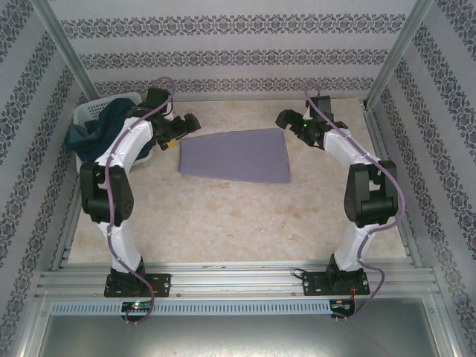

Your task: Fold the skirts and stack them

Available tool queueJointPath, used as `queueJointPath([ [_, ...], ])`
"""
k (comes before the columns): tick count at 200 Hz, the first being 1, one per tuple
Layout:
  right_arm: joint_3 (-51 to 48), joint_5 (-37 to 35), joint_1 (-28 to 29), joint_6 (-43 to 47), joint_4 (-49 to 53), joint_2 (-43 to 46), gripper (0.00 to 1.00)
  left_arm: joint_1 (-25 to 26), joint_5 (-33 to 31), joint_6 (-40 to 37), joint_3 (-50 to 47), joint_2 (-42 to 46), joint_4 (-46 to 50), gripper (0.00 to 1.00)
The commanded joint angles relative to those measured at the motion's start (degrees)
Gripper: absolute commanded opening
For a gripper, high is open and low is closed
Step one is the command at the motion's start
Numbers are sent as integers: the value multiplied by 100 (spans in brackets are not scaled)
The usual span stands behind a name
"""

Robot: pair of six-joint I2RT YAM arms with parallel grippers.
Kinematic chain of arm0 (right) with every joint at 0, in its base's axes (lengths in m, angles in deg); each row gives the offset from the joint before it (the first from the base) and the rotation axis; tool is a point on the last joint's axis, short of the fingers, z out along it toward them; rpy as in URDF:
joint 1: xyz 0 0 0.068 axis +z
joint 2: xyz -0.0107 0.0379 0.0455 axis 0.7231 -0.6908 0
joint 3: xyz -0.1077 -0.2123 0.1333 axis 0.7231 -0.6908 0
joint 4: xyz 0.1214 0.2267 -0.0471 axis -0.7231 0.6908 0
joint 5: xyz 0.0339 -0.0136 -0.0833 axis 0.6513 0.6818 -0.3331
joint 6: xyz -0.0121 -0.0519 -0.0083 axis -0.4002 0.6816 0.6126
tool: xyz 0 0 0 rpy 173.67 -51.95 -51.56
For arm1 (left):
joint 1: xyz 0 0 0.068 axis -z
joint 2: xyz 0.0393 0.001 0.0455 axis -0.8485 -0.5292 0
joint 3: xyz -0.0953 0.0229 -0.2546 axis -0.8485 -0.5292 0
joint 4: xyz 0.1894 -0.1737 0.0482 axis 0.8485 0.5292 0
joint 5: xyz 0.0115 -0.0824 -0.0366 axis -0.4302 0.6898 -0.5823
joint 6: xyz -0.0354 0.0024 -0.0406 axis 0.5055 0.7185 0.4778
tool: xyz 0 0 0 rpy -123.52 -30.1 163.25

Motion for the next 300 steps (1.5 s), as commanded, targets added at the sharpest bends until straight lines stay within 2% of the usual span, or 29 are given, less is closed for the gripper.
queueJointPath([
  [1,-431,-18,390,-480,266,284,98,299,653,222,-294,-7,-476,100],
  [39,-912,567,924,-1316,-245,207,98,538,1049,616,-747,-449,-1070,100],
  [72,-1326,879,1004,-1687,-524,-237,98,513,826,749,-1263,-757,-1463,100],
  [99,-1641,775,862,-1498,-347,-486,97,452,591,679,-1715,-895,-1444,100],
  [121,-1829,482,712,-1229,-83,-295,97,407,467,619,-2128,-738,-1399,100],
  [148,-1666,599,702,-741,24,205,97,423,1049,648,-2277,-163,-1521,100],
  [168,-1284,800,794,-464,-89,280,98,441,1226,645,-2027,234,-1597,100],
  [189,-969,1011,831,-549,-656,-1,97,436,1404,697,-1627,190,-1872,100],
  [212,-366,1373,843,-784,-1283,-653,97,423,1228,783,-1051,-373,-1816,100],
  [257,1146,1639,855,-1164,-1755,-2027,96,305,934,720,225,-1635,-1731,100],
  [271,1397,1386,851,-1301,-1868,-2378,96,271,560,608,432,-1874,-1681,100],
  [284,1568,714,807,-1447,-1605,-2610,96,211,190,563,474,-2033,-1619,100],
  [300,1588,147,707,-1603,-1540,-2783,96,105,93,515,401,-2170,-1664,100],
])
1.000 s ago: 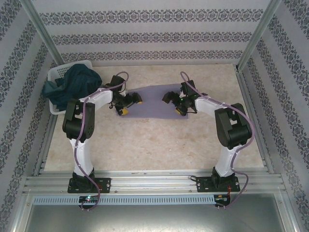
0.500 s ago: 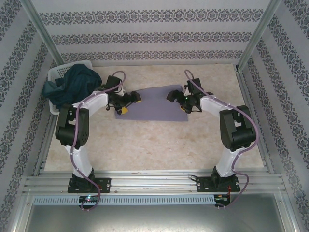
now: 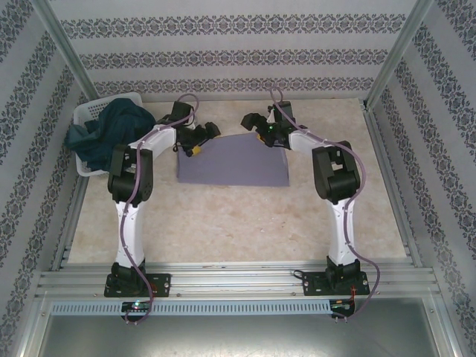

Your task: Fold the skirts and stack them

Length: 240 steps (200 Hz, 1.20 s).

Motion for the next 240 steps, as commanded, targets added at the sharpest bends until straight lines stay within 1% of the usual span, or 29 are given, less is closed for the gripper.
queueJointPath([
  [1,190,-910,-103,-354,78,-275,96,-197,-521,-176,107,-139,122,100],
  [13,243,-1124,-175,-356,167,-351,96,-246,-378,-259,93,-177,117,100],
  [19,281,-1103,-211,-342,209,-377,96,-253,-260,-311,105,-158,134,100],
  [35,360,-787,-258,-213,206,-312,96,-249,193,-456,88,52,88,100],
  [52,319,-551,-244,74,206,-33,97,-254,706,-569,-19,523,-17,100],
  [63,220,-400,-236,216,208,219,98,-258,822,-676,-123,921,23,100],
  [71,100,-296,-227,285,206,406,98,-258,717,-812,-258,1237,149,100],
  [88,-244,-150,-218,341,210,827,98,-297,157,-1196,-520,1824,700,100],
  [102,-592,-66,-170,385,224,1144,98,-368,-332,-1538,-803,2144,1141,100],
  [109,-756,-13,-153,404,226,1286,98,-433,-480,-1689,-948,2244,1324,100],
  [141,-1510,200,-53,394,173,1729,98,-703,-550,-2263,-1493,2407,1903,100],
  [156,-1813,232,-45,343,69,1829,98,-736,-476,-2473,-1658,2349,2020,96],
  [184,-2124,265,-34,300,-25,1793,98,-750,-303,-2417,-1778,2050,1986,80],
  [213,-2227,318,-2,217,-48,1590,98,-748,-645,-2099,-1858,1816,1625,80],
  [231,-2228,463,-6,41,-62,1401,96,-733,-663,-1964,-1813,1615,1509,78],
  [240,-2237,418,-22,-60,17,1334,96,-717,-670,-1899,-1812,1536,1455,77],
])
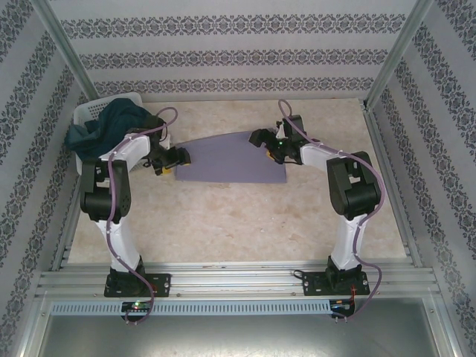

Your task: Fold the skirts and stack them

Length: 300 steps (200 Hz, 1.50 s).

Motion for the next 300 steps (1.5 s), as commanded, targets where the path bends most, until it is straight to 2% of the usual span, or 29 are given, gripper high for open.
queueJointPath([
  [1,-79,140,14,-252,15,-260,96,38,-153,224,66,-219,-220,77],
  [18,-159,-418,-80,-419,449,-282,96,64,-34,288,4,-349,-419,77],
  [34,-197,-822,-204,-487,897,-275,96,95,436,309,28,-575,-603,75],
  [48,-189,-652,-283,-448,993,-345,96,180,687,272,127,-816,-668,71],
  [71,-121,-551,-283,-320,1109,-368,96,376,999,190,410,-1186,-633,56],
  [105,-14,-487,-216,-292,1163,-421,96,532,1622,425,360,-1072,-1246,44],
  [128,13,-482,-161,-296,1140,-447,96,549,1894,591,427,-1068,-1468,43],
  [140,22,-485,-157,-317,1134,-441,96,579,1916,584,499,-1063,-1398,47],
  [157,14,-468,-153,-329,1118,-451,96,602,1545,529,541,-1016,-1163,48],
  [166,-4,-458,-154,-339,1101,-448,96,601,1423,522,529,-1020,-1093,46],
  [181,-31,-432,-149,-367,1060,-446,96,601,1224,547,491,-1025,-1004,33],
  [190,-32,-423,-153,-375,1060,-446,96,602,955,539,506,-991,-866,21],
  [200,-47,-402,-146,-391,1062,-433,96,602,513,543,536,-896,-681,10],
  [216,-119,-249,-135,-442,923,-343,96,591,-225,470,662,-668,-298,0],
  [247,-300,90,18,-488,568,125,97,576,-1495,-99,1222,-340,770,0],
  [274,-356,-21,294,-495,596,391,98,584,-2152,-688,1730,-244,1748,0],
  [300,-403,-248,580,-816,613,361,98,724,-2794,-694,2408,-323,2695,0],
])
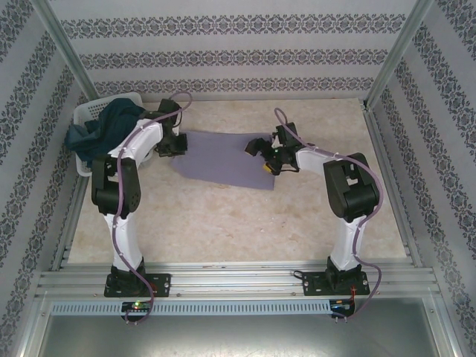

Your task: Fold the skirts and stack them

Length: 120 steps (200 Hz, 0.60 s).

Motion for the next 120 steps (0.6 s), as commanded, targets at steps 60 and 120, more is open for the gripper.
queueJointPath([
  [60,-233,-179,369,-1126,-621,-172,98,1294,-1590,97,2941,-741,2825,0],
  [120,-696,-83,290,-1810,-1466,-262,98,2147,-1191,297,5120,-2263,3560,0],
])
